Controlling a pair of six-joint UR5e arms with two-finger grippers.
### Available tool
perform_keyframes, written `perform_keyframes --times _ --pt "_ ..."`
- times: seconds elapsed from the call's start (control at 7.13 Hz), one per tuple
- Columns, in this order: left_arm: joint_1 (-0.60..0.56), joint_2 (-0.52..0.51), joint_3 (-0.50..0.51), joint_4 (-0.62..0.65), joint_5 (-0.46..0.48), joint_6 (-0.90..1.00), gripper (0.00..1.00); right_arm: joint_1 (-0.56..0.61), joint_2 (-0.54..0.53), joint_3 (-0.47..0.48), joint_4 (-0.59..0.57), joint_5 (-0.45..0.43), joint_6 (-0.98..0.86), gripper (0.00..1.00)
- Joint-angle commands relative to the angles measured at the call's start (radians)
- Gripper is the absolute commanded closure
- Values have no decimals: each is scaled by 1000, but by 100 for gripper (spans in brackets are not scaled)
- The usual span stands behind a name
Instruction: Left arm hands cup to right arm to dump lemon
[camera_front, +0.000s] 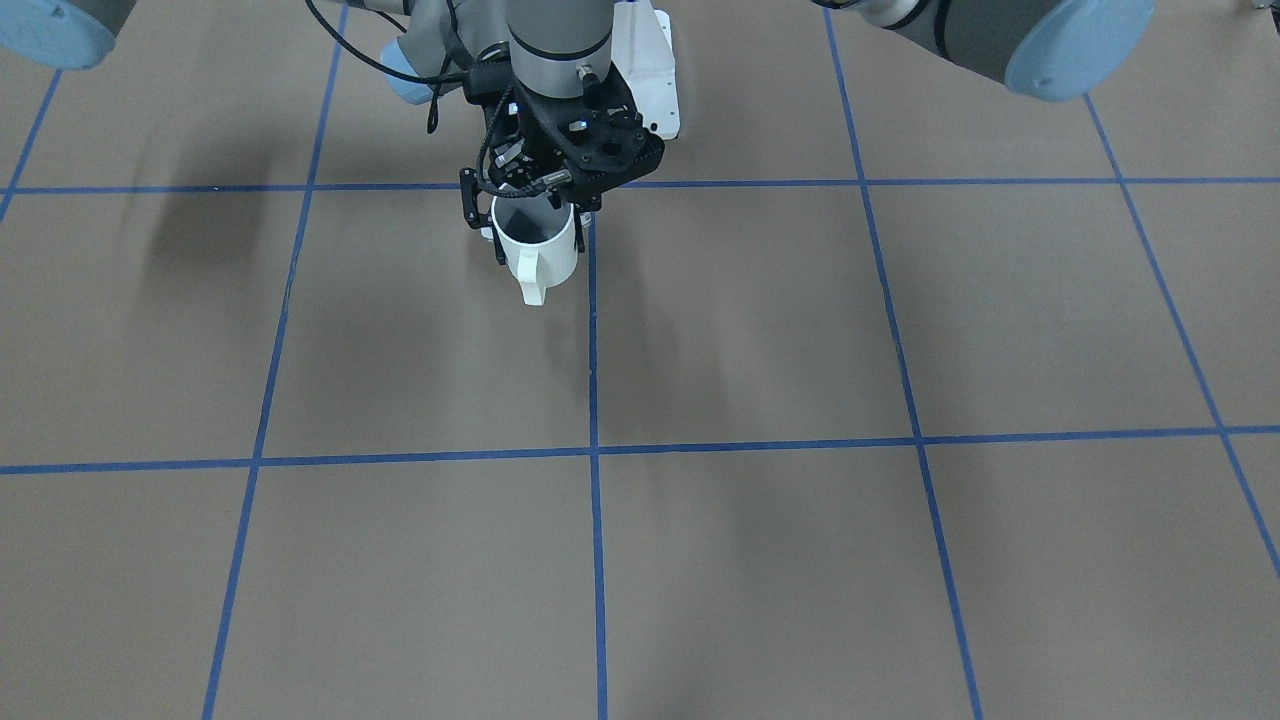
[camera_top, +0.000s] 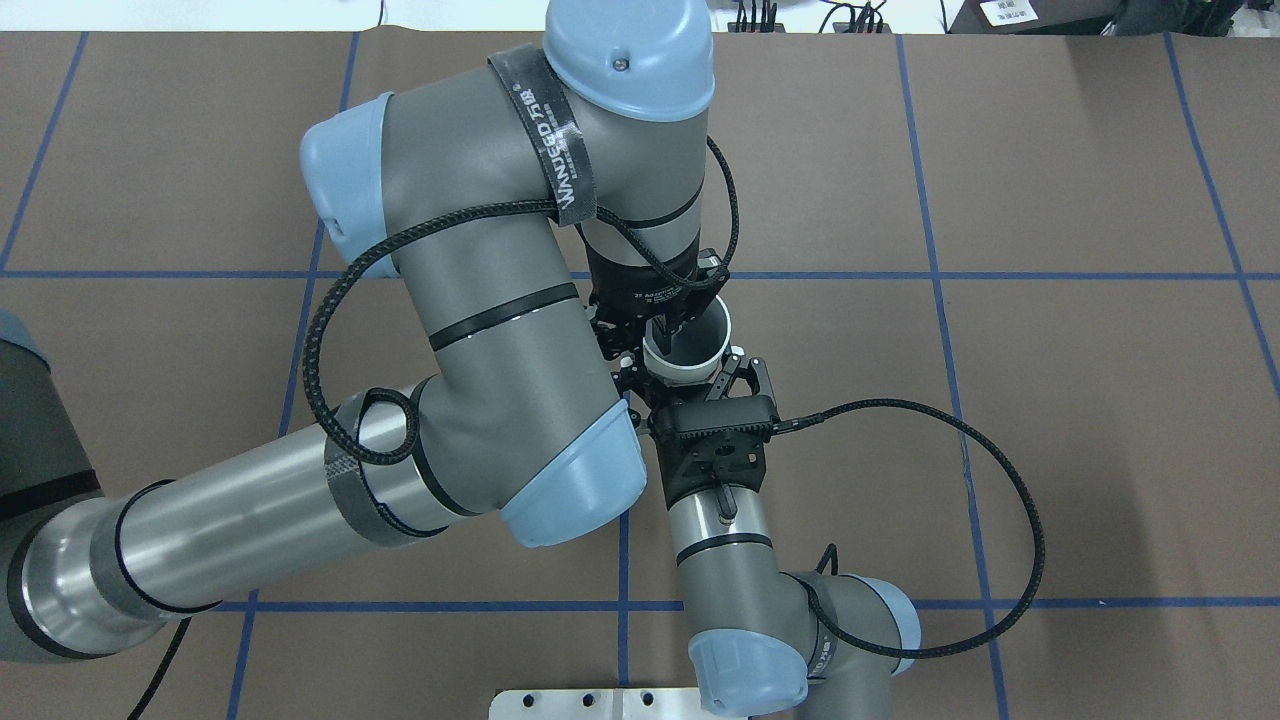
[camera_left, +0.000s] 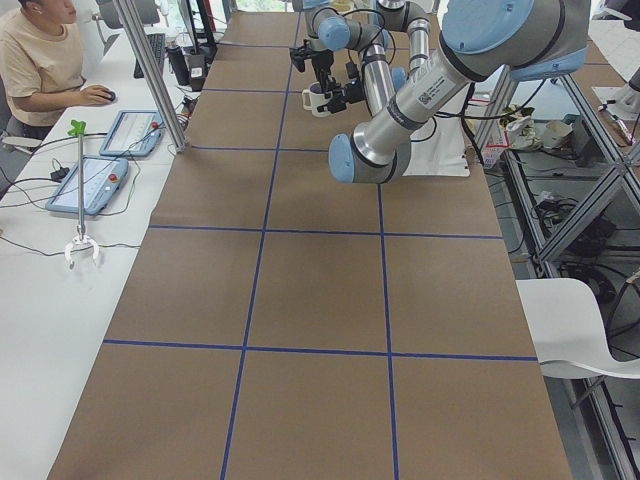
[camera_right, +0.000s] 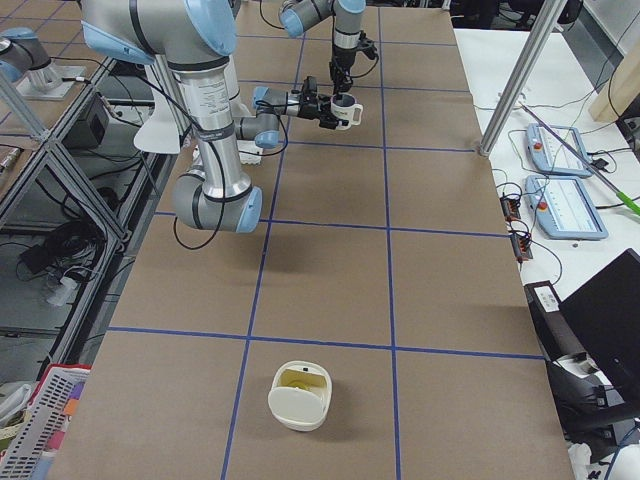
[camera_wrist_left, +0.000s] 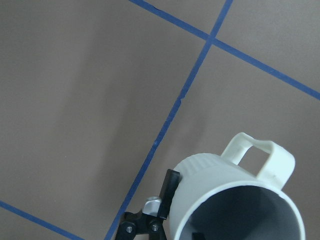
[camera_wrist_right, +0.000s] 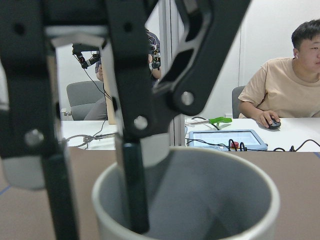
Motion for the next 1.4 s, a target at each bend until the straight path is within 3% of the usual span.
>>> perform_keyframes --times 0.0,0.42,0.56,0.7,0.84,1.26 --pt "2 2 0 0 0 0 70 0 -1 0 0 0 0 100" --pt "5 2 0 0 0 0 74 0 -2 8 2 0 -2 100" --pt "5 2 0 0 0 0 90 0 -4 8 2 0 -2 100" --pt "5 2 0 0 -3 0 100 0 -4 8 2 0 -2 100" --pt "5 0 0 0 -5 0 100 0 -8 5 5 0 0 1" --pt "2 -3 -11 2 -6 0 100 -9 -11 -3 3 0 0 0"
